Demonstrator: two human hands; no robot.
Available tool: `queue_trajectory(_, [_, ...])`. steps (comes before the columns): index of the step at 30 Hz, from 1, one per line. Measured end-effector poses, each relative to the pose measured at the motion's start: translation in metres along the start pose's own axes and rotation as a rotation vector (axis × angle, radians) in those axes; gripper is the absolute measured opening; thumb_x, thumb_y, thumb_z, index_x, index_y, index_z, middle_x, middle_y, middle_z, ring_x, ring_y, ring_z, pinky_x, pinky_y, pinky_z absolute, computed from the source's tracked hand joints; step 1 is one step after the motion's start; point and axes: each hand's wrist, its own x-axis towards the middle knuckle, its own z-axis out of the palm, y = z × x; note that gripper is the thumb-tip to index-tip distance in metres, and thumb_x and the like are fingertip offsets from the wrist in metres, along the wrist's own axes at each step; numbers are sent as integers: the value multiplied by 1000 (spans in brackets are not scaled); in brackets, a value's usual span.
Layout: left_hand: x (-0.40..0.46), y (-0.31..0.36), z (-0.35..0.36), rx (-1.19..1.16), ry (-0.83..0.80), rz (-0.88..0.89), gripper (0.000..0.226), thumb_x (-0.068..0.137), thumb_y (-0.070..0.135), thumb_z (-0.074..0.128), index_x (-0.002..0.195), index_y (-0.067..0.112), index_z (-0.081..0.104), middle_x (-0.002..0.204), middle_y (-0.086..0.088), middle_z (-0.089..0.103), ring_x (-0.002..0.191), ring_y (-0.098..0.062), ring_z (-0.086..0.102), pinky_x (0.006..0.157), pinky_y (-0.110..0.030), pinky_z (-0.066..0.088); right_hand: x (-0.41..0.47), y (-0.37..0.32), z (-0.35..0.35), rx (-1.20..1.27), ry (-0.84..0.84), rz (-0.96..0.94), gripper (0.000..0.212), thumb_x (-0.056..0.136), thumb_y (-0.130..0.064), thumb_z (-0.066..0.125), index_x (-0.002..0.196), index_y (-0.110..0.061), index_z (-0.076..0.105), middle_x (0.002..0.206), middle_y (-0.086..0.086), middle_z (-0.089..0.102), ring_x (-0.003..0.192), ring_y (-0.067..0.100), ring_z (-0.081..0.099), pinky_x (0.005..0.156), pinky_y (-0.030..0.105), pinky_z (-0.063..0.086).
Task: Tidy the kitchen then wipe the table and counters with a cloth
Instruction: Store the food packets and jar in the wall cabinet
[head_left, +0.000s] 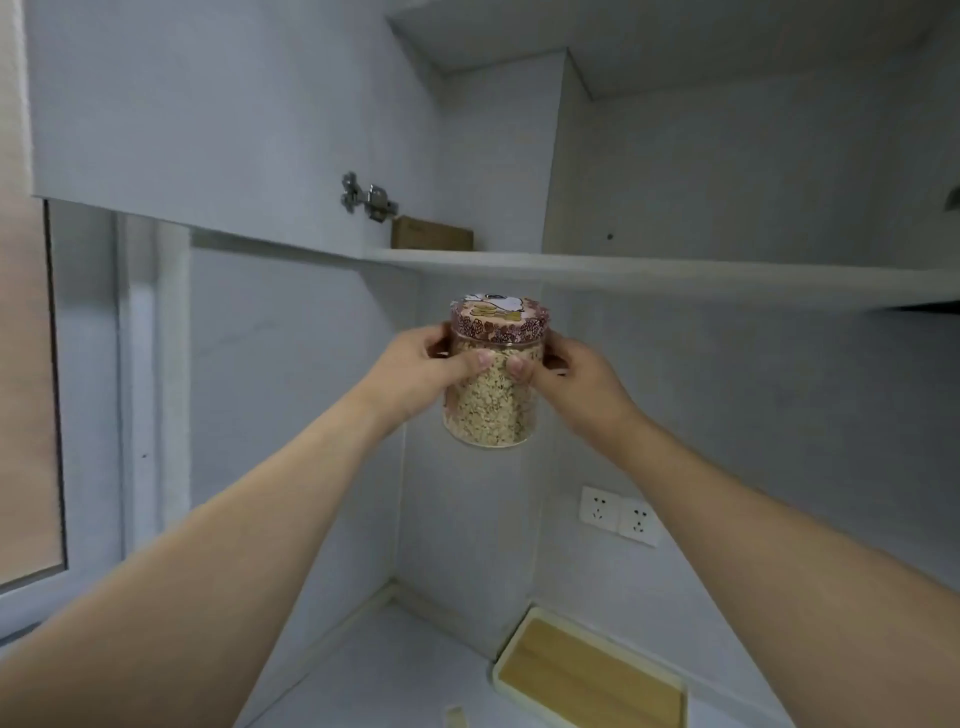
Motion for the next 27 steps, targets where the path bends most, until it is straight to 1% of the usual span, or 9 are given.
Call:
queue_trajectory(2, [11,30,-8,-11,20,58,33,84,26,73,114,19,65,109,3,72,100,-9,67,88,-23,52,17,-25,-9,5,49,-67,33,87,-35,68,115,-19,64,103,-10,70,93,0,64,80,15,50])
queue_trajectory(4, [24,52,-12,-32,53,108,31,85,25,71,114,18,65,107,4,72,97,-6,68,85,-20,53,34,-44,-19,8,94,-132,34,86,-35,68,114,-16,65,105,-4,71,96,7,66,84,24,53])
queue_trajectory(6, [39,75,-13,-62,101,157,30,86,26,70,114,16,65,104,5,72,94,-5,68,81,-18,53,55,-63,-31,-6,119,-171,32,88,-34,67,114,-16,64,104,-3,70,93,5,65,82,22,52])
queue_trajectory(10, [74,109,-14,-69,137,240,32,85,35,69,114,21,65,107,5,71,97,-9,67,85,-27,53,93,-89,-55,33,138,-214,32,90,-34,64,117,-17,62,108,-3,70,100,9,66,87,26,52])
queue_trajectory(15, [129,126,-5,-165,169,262,34,91,29,64,120,12,62,108,1,69,93,-7,65,77,-21,55,141,-95,-77,-33,205,-234,27,93,-34,60,114,-18,62,106,-3,69,95,7,64,82,20,52])
queue_trajectory(18, [167,118,3,-187,162,260,30,91,30,64,117,14,62,108,0,69,95,-10,65,73,-22,52,167,-83,-89,-108,219,-215,31,95,-35,57,117,-14,62,102,-5,68,88,6,64,68,15,48])
queue_trajectory(22, [217,100,16,-255,190,264,25,90,31,66,110,16,66,105,-1,71,98,-17,67,83,-31,54,204,-63,-99,-152,251,-191,33,98,-31,52,122,-11,61,114,3,67,102,16,63,88,29,51])
queue_trajectory(25, [248,83,26,-317,186,236,21,92,31,64,107,15,66,98,2,71,90,-13,68,66,-20,53,231,-42,-102,-173,272,-143,32,99,-33,49,121,-13,61,116,3,66,105,18,62,95,36,50])
queue_trajectory(27, [259,73,32,-341,180,193,16,93,30,63,101,17,65,91,4,70,81,-7,67,55,-14,50,242,-28,-102,-215,277,-93,31,99,-35,48,118,-14,62,113,3,66,101,18,62,87,34,52])
